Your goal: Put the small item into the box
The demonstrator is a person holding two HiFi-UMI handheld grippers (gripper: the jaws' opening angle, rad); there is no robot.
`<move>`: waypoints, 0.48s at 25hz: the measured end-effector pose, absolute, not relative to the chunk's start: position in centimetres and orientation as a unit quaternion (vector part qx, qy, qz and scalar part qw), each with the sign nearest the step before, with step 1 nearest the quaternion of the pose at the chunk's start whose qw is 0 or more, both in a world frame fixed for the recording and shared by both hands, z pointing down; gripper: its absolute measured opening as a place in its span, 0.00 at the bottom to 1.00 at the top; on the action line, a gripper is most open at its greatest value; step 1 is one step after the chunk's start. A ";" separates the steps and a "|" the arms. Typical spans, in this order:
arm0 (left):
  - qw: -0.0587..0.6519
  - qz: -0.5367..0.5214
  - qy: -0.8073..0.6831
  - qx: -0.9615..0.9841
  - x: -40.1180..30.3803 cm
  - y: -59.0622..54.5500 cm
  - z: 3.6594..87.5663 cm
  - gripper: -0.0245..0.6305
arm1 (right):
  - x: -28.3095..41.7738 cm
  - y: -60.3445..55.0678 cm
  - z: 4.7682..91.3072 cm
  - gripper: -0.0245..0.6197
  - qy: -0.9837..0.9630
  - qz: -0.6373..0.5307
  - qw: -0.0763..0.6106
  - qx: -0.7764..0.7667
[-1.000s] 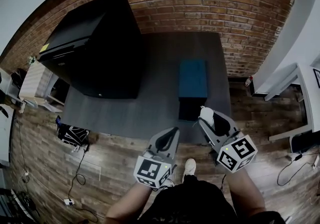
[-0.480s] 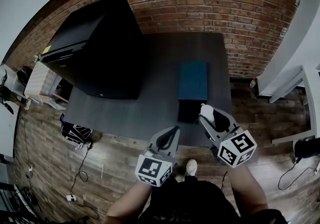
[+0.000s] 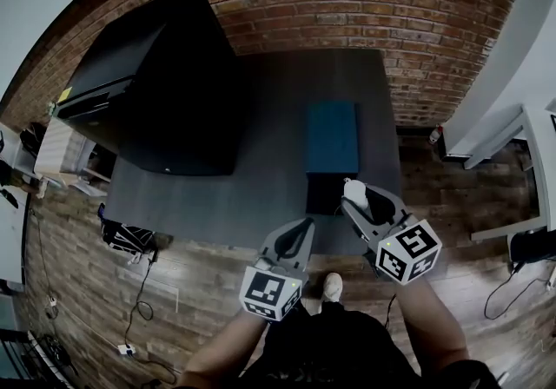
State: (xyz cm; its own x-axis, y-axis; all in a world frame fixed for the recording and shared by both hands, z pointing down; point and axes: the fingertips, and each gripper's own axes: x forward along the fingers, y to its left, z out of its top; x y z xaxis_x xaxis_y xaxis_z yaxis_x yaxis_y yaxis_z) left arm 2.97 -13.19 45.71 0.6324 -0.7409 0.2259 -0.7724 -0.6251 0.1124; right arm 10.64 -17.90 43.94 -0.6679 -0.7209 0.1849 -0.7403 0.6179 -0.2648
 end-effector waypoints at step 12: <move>0.101 0.085 -0.377 0.917 2.3 -15.2 47.9 0.09 | 8.0 -21.1 49.2 0.33 -0.893 0.175 0.109 0.401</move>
